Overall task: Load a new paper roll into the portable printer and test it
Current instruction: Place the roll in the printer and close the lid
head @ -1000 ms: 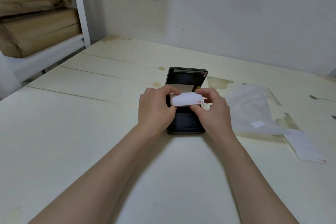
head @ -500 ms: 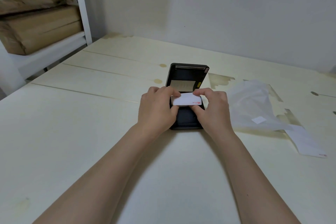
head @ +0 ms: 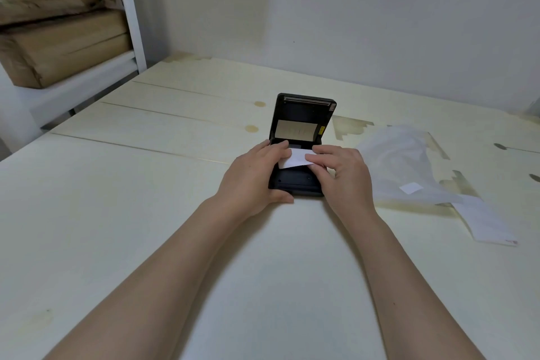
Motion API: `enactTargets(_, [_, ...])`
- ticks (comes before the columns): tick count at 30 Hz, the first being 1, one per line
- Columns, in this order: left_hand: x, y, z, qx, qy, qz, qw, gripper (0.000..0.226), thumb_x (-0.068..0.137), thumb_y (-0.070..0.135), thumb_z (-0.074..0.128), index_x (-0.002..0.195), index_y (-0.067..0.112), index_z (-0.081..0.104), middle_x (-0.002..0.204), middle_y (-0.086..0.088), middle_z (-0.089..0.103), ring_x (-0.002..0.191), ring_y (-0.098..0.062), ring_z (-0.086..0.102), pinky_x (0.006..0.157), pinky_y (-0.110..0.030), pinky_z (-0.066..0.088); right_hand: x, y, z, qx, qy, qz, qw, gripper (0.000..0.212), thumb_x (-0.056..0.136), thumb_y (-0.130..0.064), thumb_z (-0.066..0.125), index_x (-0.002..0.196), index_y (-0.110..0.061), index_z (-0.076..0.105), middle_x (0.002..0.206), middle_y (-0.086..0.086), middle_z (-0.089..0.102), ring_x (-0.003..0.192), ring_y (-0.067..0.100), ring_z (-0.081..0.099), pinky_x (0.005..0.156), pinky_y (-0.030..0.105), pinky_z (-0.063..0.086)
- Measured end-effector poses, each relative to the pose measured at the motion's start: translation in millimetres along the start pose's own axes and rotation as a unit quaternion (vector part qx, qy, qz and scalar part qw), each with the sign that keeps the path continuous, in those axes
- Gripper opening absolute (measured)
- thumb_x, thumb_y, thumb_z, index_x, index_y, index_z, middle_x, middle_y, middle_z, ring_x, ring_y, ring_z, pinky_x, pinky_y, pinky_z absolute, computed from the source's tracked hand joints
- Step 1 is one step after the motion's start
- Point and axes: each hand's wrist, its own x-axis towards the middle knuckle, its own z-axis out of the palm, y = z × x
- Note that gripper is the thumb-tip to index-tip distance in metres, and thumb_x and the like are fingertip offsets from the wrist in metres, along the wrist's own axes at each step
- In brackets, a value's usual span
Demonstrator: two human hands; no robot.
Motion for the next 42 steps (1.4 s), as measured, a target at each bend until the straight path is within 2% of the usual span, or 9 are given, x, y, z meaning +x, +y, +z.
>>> enactTargets(3, [0,-1,2,0.003,0.004,0.001,1.0,0.087,0.071,0.042,0.084,0.146,0.027,0.042,0.159,0.018,0.033,0.151,-0.009,0.02,0.117,-0.028,0.026,-1,1,-3,-0.007,-0.016,-0.004,1.0,0.017,0.088,-0.013,0.068,0.099,-0.019,0.079,0.118,-0.002,0.071,0.116,0.024,0.053,0.084,0.009,0.027])
enactTargets(7, [-1,2,-2,0.02,0.026,0.012,0.999,0.085,0.07,0.043,0.084,0.144,0.029,0.046,0.154,0.014,0.044,0.149,-0.013,0.027,0.115,-0.026,0.025,-4,1,-10,-0.011,-0.035,-0.007,0.999,0.016,0.086,-0.016,0.07,0.099,-0.02,0.079,0.121,-0.006,0.07,0.117,0.018,0.051,0.082,-0.004,0.027])
enactTargets(12, [-6,-2,5,0.045,0.053,0.051,0.996,0.064,0.076,0.043,0.08,0.132,0.02,0.06,0.159,0.003,0.036,0.153,-0.025,0.016,0.12,-0.048,0.023,-11,-1,-19,-0.006,-0.074,-0.008,0.997,0.017,0.087,-0.015,0.069,0.1,-0.02,0.079,0.127,-0.008,0.066,0.12,0.006,0.044,0.086,-0.009,0.02])
enactTargets(14, [-8,0,6,0.052,0.033,0.039,0.997,0.062,0.082,0.043,0.074,0.136,0.019,0.053,0.162,0.006,0.029,0.155,-0.02,0.004,0.124,-0.046,0.013,-15,-3,-21,0.002,-0.092,-0.005,0.996,0.017,0.088,-0.014,0.068,0.101,-0.019,0.079,0.13,-0.009,0.064,0.123,0.003,0.04,0.088,-0.007,0.019])
enactTargets(17, [-11,4,6,0.056,0.002,0.023,0.998,0.083,0.089,0.043,0.066,0.155,0.015,0.024,0.15,0.012,0.046,0.155,-0.014,0.0,0.125,-0.043,0.002,-20,-4,-21,-0.002,-0.106,0.001,0.994,0.018,0.089,-0.016,0.066,0.102,-0.02,0.078,0.134,-0.008,0.063,0.133,0.011,0.041,0.096,0.01,0.027])
enactTargets(27, [-26,13,5,0.139,0.015,0.015,0.99,0.09,0.081,0.067,0.06,0.154,0.029,0.023,0.16,0.014,0.033,0.155,-0.019,0.003,0.122,-0.052,-0.012,-33,-5,-27,-0.012,-0.118,-0.005,0.993,0.017,0.09,-0.016,0.066,0.101,-0.019,0.078,0.14,-0.005,0.058,0.135,0.015,0.037,0.095,0.011,0.023])
enactTargets(34, [-25,14,12,0.105,0.053,0.002,0.993,0.102,0.071,0.089,0.001,0.145,0.033,0.043,0.157,0.018,0.033,0.154,-0.018,0.004,0.12,-0.056,-0.012,-36,-5,-33,-0.006,-0.135,-0.006,0.991,0.017,0.091,-0.022,0.065,0.101,-0.023,0.078,0.143,-0.009,0.053,0.137,0.01,0.033,0.095,0.009,0.019])
enactTargets(37, [-22,10,13,0.08,0.05,-0.002,0.996,0.078,0.084,0.072,0.008,0.136,0.032,0.05,0.163,0.017,0.022,0.154,-0.014,-0.007,0.119,-0.055,-0.016,-37,-4,-35,0.006,-0.145,-0.004,0.989,0.016,0.09,-0.021,0.067,0.1,-0.023,0.078,0.144,-0.012,0.051,0.138,0.008,0.03,0.097,0.011,0.019])
enactTargets(42, [-20,8,6,0.078,0.032,-0.015,0.996,0.062,0.091,0.067,0.024,0.14,0.033,0.043,0.159,0.019,0.032,0.155,-0.015,-0.003,0.118,-0.056,-0.018,-36,0,-37,0.007,-0.165,-0.001,0.986,0.016,0.089,-0.022,0.067,0.099,-0.025,0.079,0.145,-0.015,0.049,0.139,0.005,0.028,0.1,0.014,0.02])
